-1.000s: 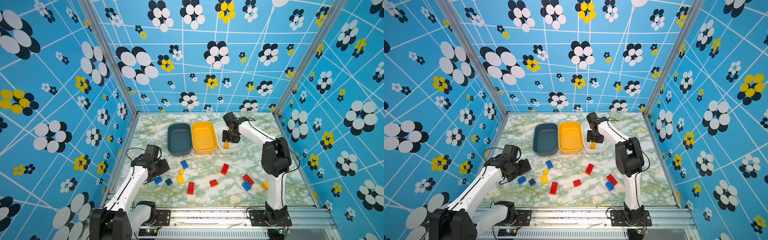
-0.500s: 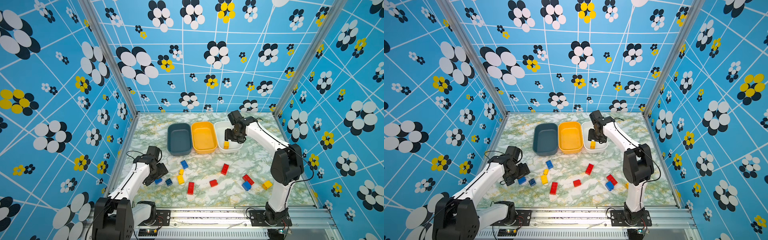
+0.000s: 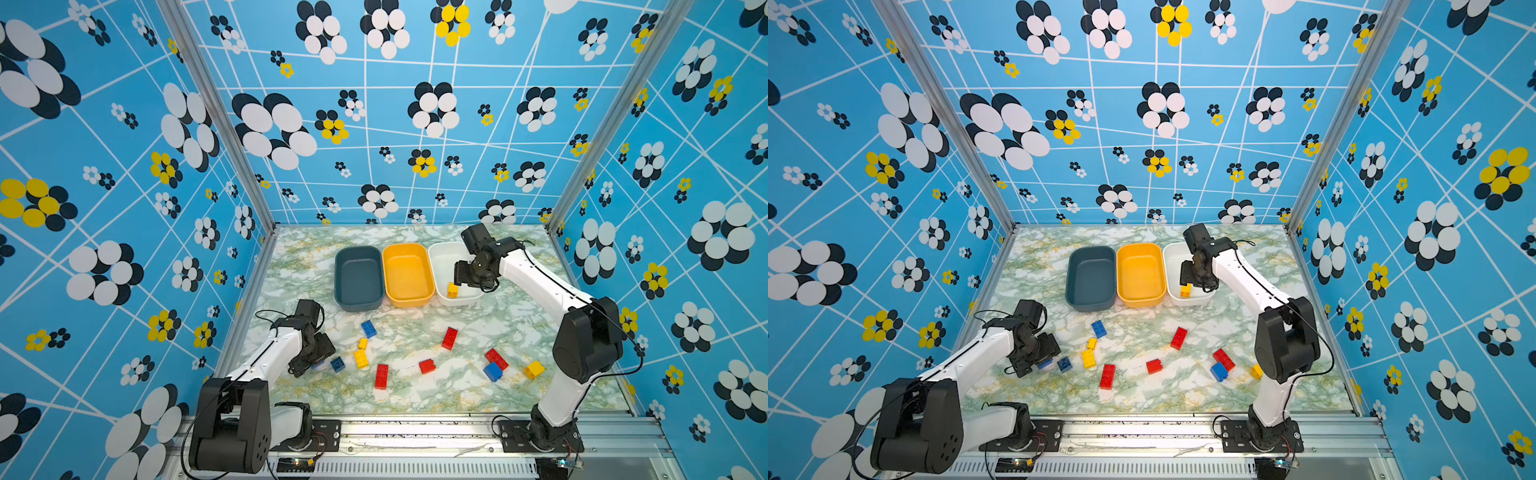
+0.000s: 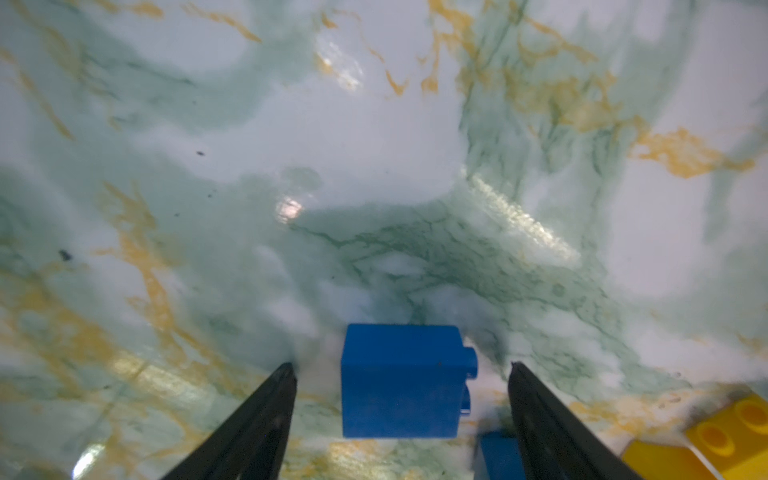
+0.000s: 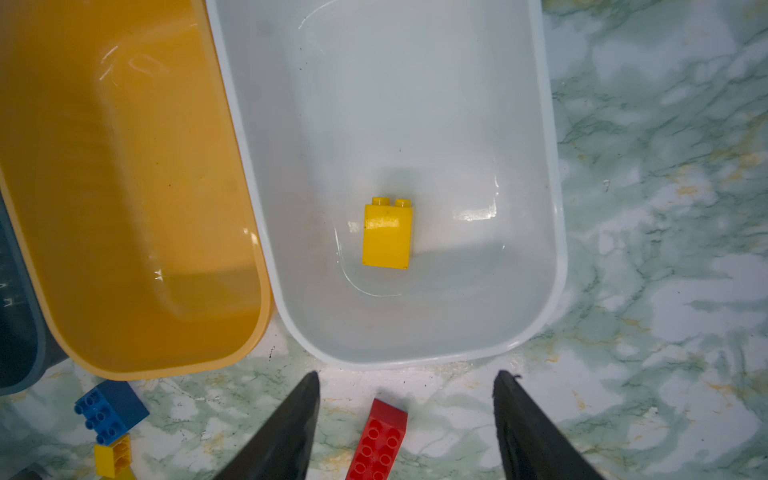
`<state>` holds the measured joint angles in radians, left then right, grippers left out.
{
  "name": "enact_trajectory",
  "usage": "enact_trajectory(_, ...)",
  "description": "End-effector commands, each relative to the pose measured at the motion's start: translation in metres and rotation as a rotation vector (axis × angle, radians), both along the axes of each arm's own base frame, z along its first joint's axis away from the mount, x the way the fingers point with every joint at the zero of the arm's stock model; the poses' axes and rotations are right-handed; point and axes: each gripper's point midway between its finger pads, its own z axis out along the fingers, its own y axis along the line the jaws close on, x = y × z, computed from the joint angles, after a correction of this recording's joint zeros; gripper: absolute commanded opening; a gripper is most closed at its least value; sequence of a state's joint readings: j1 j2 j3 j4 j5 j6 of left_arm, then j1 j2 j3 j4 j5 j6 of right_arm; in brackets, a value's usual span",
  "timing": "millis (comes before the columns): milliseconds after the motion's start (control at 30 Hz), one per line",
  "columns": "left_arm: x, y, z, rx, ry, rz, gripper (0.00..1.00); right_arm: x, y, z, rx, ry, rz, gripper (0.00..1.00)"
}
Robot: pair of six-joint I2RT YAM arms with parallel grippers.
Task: Sort the legos into containers by color
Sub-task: 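Grasp a blue brick with left gripper while right gripper withdraws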
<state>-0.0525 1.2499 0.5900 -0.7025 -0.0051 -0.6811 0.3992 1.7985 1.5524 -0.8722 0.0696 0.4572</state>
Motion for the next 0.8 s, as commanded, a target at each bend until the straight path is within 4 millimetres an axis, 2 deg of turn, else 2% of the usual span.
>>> enact_trajectory(0, 0.001, -0.002, -0.004, -0.018, 0.0, 0.001, 0.77, -0.005, -0.002, 0.006, -0.008, -0.01, -0.005, 0.66)
enact_trajectory(600, 0.001, -0.009, -0.007, -0.028, 0.023, -0.032, 0.45, -0.018, -0.005, 0.005, 0.017, -0.01, -0.034, 0.66)
enact_trajectory(700, 0.005, -0.009, -0.002, -0.025, 0.007, -0.034, 0.39, -0.022, -0.006, 0.006, 0.029, -0.01, -0.042, 0.68)
enact_trajectory(767, 0.008, -0.008, 0.004, -0.019, -0.007, -0.036, 0.37, -0.026, -0.007, 0.006, 0.037, -0.007, -0.049, 0.73)
